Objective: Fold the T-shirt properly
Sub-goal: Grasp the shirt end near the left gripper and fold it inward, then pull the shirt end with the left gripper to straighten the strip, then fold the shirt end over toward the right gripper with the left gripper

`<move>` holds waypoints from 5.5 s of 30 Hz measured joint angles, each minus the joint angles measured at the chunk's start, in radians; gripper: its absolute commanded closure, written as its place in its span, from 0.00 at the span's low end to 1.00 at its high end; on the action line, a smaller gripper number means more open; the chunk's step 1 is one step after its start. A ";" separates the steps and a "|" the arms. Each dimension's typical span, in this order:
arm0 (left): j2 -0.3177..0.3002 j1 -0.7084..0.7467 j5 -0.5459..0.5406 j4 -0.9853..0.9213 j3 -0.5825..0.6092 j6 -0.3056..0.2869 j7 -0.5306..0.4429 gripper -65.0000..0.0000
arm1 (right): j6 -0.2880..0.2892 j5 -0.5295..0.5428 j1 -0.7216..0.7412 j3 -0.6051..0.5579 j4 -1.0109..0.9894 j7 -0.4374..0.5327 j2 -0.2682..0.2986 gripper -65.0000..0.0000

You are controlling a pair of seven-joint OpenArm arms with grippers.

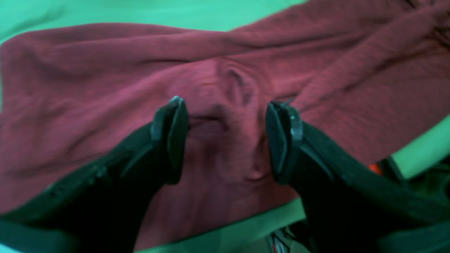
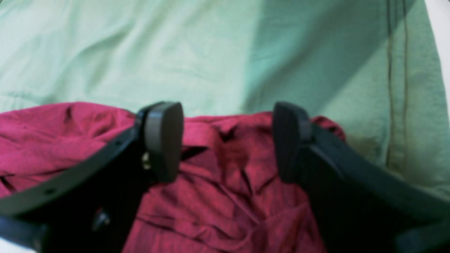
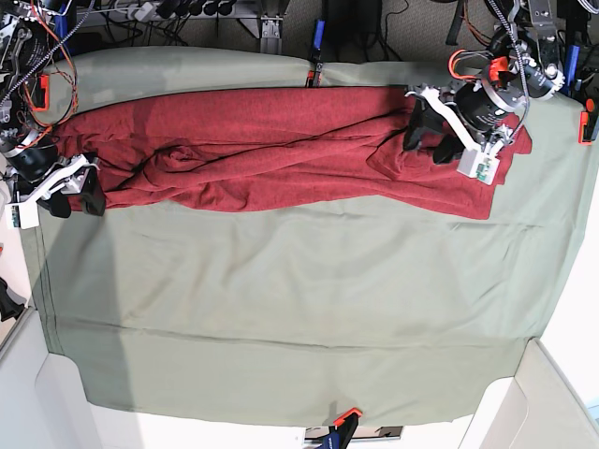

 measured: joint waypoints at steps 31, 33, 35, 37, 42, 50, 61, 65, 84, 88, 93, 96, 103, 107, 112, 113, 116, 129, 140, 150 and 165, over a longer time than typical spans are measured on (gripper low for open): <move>-0.267 -0.263 -0.547 -0.841 -0.309 -0.185 0.181 0.41 | 0.000 -0.006 0.000 0.000 0.000 0.000 0.000 0.39; -0.268 -0.252 -0.595 -0.841 -0.308 -0.185 0.214 0.41 | 0.000 -0.006 0.000 0.000 0.000 0.000 0.000 0.39; -0.267 -0.246 -0.607 -0.842 -0.307 -0.185 0.221 0.41 | 0.000 -0.005 0.000 0.000 0.000 0.000 0.000 0.39; -0.269 -0.246 -0.605 -0.842 -0.304 -0.185 0.221 0.41 | 0.000 -0.005 0.000 0.000 0.000 0.000 0.000 0.39; -0.291 -0.247 -0.607 -0.841 -0.211 -0.187 0.214 0.41 | 0.000 -0.004 0.000 0.000 0.000 -0.001 0.000 0.39; -0.304 -0.252 -0.675 -0.836 -0.055 -0.196 0.183 0.41 | 0.000 -0.003 0.000 0.000 0.000 0.000 0.000 0.39; -0.310 -0.261 -0.700 -0.832 0.044 -0.204 0.174 0.56 | 0.000 -0.003 0.000 0.000 0.000 0.000 0.000 0.39; -0.309 -0.261 -0.627 -0.829 0.078 -0.205 0.140 0.96 | 0.000 -0.003 0.000 0.000 0.000 0.000 0.000 0.39; -0.305 -0.313 -0.080 -0.751 -0.132 -0.207 -0.079 1.00 | 0.000 0.001 0.000 0.000 0.000 0.000 0.000 0.39; -0.341 -0.341 0.048 -0.754 -0.137 -0.194 -0.140 1.00 | 0.000 0.002 0.000 0.000 0.000 0.000 0.000 0.39; -0.354 -0.401 0.111 -0.754 -0.137 -0.154 -0.143 1.00 | 0.000 0.005 0.000 0.000 0.000 0.000 0.000 0.39; -0.362 -0.404 0.112 -0.729 -0.137 -0.153 -0.143 1.00 | 0.000 0.008 0.000 0.000 0.000 0.000 0.000 0.39; -0.320 -0.295 -0.035 -0.358 -0.137 -0.184 0.000 1.00 | 0.000 0.010 0.000 0.000 0.000 0.000 0.000 0.39; -0.256 -0.217 -0.085 -0.126 -0.075 -0.192 0.016 1.00 | 0.000 0.015 0.000 0.000 0.000 0.001 0.000 0.39; -0.214 -0.212 0.085 -0.114 0.135 -0.191 0.013 1.00 | 0.000 0.018 0.000 0.000 0.000 0.000 -0.009 0.39; -0.209 -0.210 0.124 -0.123 0.174 -0.191 -0.002 1.00 | 0.000 0.017 0.000 -0.001 0.000 0.000 -0.012 0.39; -0.198 -0.212 0.187 -0.153 0.272 -0.183 -0.052 0.95 | 0.000 0.017 0.000 0.000 0.000 0.000 -0.011 0.39; -0.199 -0.216 0.055 -0.187 0.466 -0.131 -0.060 0.41 | 0.000 0.053 0.000 0.000 0.000 -0.061 -0.011 0.39; -0.201 -0.243 -0.315 -0.186 0.468 -0.181 0.062 0.41 | 0.003 0.109 0.000 -0.013 -0.100 -0.068 -0.011 0.39; -0.201 -0.244 -0.388 -0.138 0.467 -0.181 0.103 0.41 | 0.017 0.166 0.000 -0.084 -0.204 -0.099 -0.012 0.39; -0.206 -0.240 -0.474 -0.090 0.467 -0.183 0.238 0.41 | 0.027 0.164 0.006 -0.224 -0.201 -0.095 -0.134 0.39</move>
